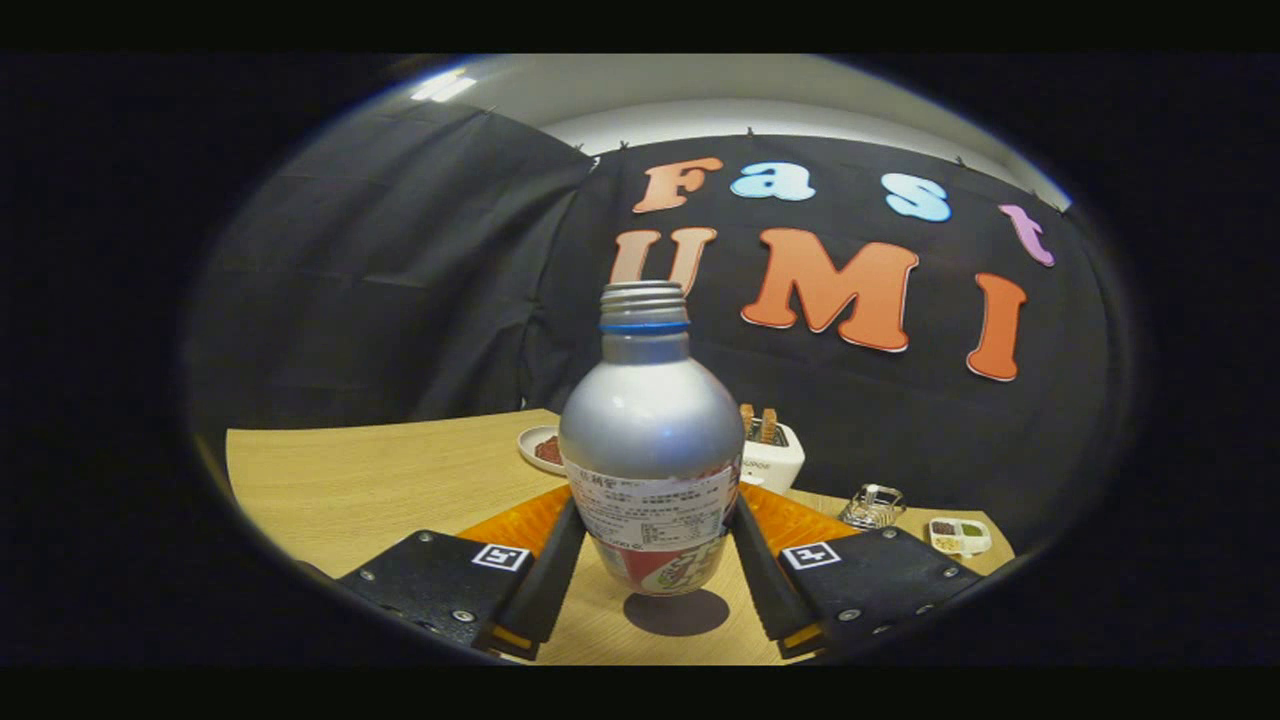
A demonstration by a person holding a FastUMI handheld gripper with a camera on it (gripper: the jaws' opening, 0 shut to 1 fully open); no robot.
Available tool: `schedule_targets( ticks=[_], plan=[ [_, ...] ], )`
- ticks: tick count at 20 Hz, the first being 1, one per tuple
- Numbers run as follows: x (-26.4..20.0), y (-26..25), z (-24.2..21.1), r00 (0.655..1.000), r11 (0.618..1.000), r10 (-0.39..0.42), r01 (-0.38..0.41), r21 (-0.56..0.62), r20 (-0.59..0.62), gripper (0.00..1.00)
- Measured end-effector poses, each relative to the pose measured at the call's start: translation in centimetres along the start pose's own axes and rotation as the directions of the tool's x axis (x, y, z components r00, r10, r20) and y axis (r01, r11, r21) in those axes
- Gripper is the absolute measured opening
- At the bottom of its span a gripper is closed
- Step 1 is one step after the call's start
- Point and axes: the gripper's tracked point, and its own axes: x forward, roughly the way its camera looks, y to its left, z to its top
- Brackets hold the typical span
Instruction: Take the bottle from table, then pour the juice into the cup, finally place the bottle on the coaster
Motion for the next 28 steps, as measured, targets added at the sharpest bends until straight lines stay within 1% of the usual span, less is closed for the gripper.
schedule_targets(
  ticks=[5, 13, 19, 25, 28],
  plan=[
    [0.7, -1.9, -1.9, 0.999, 0.993, -0.024, 0.028, 0.117, -0.037, 0.77],
    [1.0, -3.1, -7.2, 0.989, 0.981, -0.048, 0.073, 0.178, -0.143, 0.77],
    [1.7, -3.7, -10.9, 0.973, 0.978, -0.058, 0.101, 0.184, -0.225, 0.77],
    [1.7, -3.1, -11.7, 0.972, 0.980, -0.040, 0.084, 0.180, -0.234, 0.77],
    [1.8, -3.2, -11.8, 0.971, 0.984, -0.052, 0.090, 0.153, -0.234, 0.77]
  ],
)
